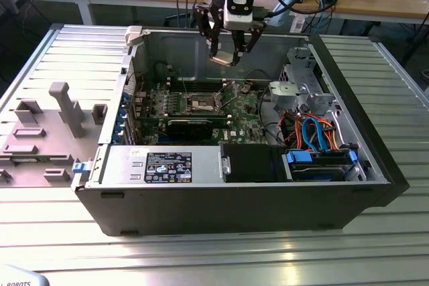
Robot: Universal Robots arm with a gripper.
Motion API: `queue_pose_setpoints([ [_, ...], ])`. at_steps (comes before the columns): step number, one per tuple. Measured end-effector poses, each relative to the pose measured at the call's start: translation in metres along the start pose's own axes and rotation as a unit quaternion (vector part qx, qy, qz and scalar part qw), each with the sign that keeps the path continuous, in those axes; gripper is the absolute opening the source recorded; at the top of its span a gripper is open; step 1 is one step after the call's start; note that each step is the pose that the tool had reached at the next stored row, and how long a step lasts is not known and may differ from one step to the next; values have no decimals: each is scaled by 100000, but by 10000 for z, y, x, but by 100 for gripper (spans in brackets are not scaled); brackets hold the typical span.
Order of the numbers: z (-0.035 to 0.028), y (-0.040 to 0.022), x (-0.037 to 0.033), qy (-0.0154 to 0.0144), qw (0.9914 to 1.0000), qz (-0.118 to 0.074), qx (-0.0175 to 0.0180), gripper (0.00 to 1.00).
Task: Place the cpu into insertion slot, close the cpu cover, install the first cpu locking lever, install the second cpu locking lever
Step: 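Place the cpu into insertion slot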
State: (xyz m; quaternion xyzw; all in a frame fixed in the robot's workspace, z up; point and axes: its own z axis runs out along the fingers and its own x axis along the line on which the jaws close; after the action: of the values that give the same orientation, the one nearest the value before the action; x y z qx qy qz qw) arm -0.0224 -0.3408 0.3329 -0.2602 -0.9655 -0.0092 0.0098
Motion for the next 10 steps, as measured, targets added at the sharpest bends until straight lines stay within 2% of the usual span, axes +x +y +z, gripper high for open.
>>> queue_pose_setpoints([
  [10,2,0,0,-9,99998,631,-13,54],
])
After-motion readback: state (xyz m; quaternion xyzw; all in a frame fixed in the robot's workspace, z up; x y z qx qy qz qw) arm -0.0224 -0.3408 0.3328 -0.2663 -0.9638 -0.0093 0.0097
